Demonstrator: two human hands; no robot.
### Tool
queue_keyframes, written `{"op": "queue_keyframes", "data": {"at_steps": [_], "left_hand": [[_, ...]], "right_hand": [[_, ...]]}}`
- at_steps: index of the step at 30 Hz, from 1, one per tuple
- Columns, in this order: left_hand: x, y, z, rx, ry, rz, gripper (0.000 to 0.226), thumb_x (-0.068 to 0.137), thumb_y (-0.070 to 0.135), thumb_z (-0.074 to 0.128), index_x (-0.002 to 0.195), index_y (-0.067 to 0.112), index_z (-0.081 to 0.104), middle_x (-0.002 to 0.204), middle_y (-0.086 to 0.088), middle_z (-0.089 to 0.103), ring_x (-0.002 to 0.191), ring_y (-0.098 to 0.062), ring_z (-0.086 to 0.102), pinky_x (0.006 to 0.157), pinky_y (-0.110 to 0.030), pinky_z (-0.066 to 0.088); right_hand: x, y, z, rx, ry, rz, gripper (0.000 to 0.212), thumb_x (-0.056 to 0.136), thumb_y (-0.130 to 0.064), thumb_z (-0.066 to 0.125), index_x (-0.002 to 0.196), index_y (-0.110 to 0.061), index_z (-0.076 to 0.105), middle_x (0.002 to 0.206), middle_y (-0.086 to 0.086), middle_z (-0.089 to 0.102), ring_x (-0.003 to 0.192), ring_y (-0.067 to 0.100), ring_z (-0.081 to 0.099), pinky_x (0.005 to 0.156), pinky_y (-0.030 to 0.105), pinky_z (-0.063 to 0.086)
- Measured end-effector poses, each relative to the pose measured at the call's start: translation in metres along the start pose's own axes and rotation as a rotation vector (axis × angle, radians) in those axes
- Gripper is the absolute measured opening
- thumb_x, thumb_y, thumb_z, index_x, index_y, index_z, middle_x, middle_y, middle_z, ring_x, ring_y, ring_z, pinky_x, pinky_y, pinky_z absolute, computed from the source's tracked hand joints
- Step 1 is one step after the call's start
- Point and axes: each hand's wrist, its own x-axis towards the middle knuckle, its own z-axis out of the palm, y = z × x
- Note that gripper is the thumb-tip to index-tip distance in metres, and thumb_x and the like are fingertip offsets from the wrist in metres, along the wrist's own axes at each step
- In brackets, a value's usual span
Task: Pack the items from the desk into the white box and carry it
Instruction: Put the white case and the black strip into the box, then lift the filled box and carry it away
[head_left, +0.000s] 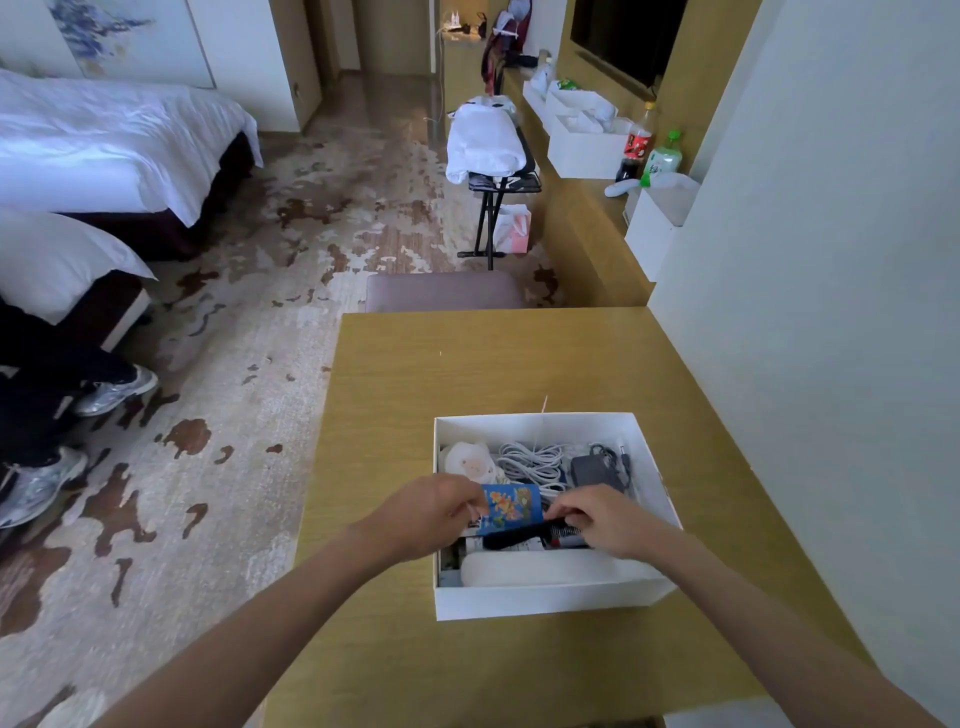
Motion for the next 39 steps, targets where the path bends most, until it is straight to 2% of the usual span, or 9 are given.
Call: {"op": "queue_keyframes", "data": {"at_steps": [5,12,15,20,25,28,30,34,39], "left_hand": [[-0.005,-0.005,0.003,0.034,0.218,0.068,0.025,0.091,0.009,0.047,0.105,0.011,0.068,0.105,-0.003,0.068,0.104,-0.019,0.056,0.084,-0.026,0.041],[0.000,-0.008,0.007,0.039,0.317,0.093,0.024,0.086,0.003,0.050,0.098,0.010,0.070,0.099,-0.005,0.069,0.099,-0.021,0.058,0.083,-0.031,0.045],[0.009,-0.009,0.007,0.084,0.377,0.093,0.020,0.082,0.002,0.055,0.090,0.011,0.071,0.091,-0.004,0.070,0.089,-0.024,0.062,0.076,-0.033,0.050],[0.025,-0.018,0.004,0.087,0.461,0.023,0.019,0.082,0.003,0.056,0.088,0.014,0.070,0.095,0.000,0.067,0.095,-0.018,0.060,0.067,-0.024,0.046],[0.045,-0.024,0.000,0.103,0.461,-0.050,0.030,0.082,0.002,0.053,0.109,0.010,0.062,0.113,-0.003,0.063,0.110,-0.021,0.054,0.075,-0.034,0.053],[0.062,-0.028,0.000,0.119,0.431,-0.097,0.038,0.083,0.005,0.052,0.121,0.010,0.054,0.120,-0.006,0.061,0.115,-0.024,0.053,0.088,-0.041,0.049],[0.075,-0.032,0.000,0.128,0.397,-0.103,0.036,0.086,0.010,0.053,0.121,0.011,0.054,0.121,-0.005,0.061,0.114,-0.024,0.055,0.091,-0.040,0.046],[0.099,-0.039,-0.003,0.136,0.288,-0.096,0.029,0.089,0.022,0.053,0.117,0.013,0.057,0.113,-0.003,0.065,0.103,-0.023,0.061,0.087,-0.036,0.049],[0.113,-0.052,-0.005,0.143,0.179,-0.029,0.023,0.092,0.025,0.054,0.102,0.007,0.063,0.094,-0.008,0.067,0.082,-0.026,0.063,0.066,-0.033,0.049]], "right_hand": [[0.005,-0.008,0.016,-0.070,-0.091,-0.058,0.033,0.093,-0.002,0.050,0.119,-0.015,0.066,0.120,0.004,0.066,0.109,0.018,0.059,0.095,0.034,0.047],[0.002,-0.014,0.014,-0.011,-0.138,-0.055,0.038,0.091,0.004,0.045,0.111,-0.013,0.072,0.116,0.002,0.070,0.105,0.013,0.062,0.094,0.026,0.049],[0.003,-0.017,0.019,0.020,-0.116,-0.040,0.039,0.090,0.003,0.043,0.108,-0.013,0.073,0.113,0.002,0.071,0.102,0.014,0.064,0.093,0.029,0.050],[-0.004,-0.010,0.007,0.089,0.091,-0.052,0.024,0.095,-0.007,0.053,0.110,-0.013,0.070,0.107,0.001,0.071,0.090,0.001,0.062,0.078,0.010,0.046],[-0.010,0.003,-0.037,0.157,0.272,0.002,0.022,0.098,-0.017,0.050,0.111,-0.021,0.067,0.100,-0.006,0.070,0.075,0.001,0.063,0.070,0.020,0.054],[-0.001,0.014,-0.061,0.254,0.369,0.043,0.021,0.099,-0.019,0.049,0.111,-0.020,0.066,0.105,-0.008,0.068,0.094,-0.001,0.061,0.078,0.008,0.046],[0.008,0.023,-0.072,0.282,0.399,0.090,0.022,0.099,-0.018,0.049,0.114,-0.020,0.064,0.108,-0.008,0.067,0.100,0.003,0.060,0.078,0.009,0.044],[0.032,0.045,-0.085,0.096,0.323,0.064,0.030,0.097,-0.023,0.054,0.126,-0.020,0.059,0.123,-0.006,0.057,0.114,0.010,0.051,0.094,0.026,0.041],[0.064,0.072,-0.081,0.102,0.124,0.047,0.039,0.096,-0.034,0.056,0.131,-0.016,0.056,0.124,-0.001,0.058,0.116,0.018,0.055,0.085,0.023,0.039]]}}
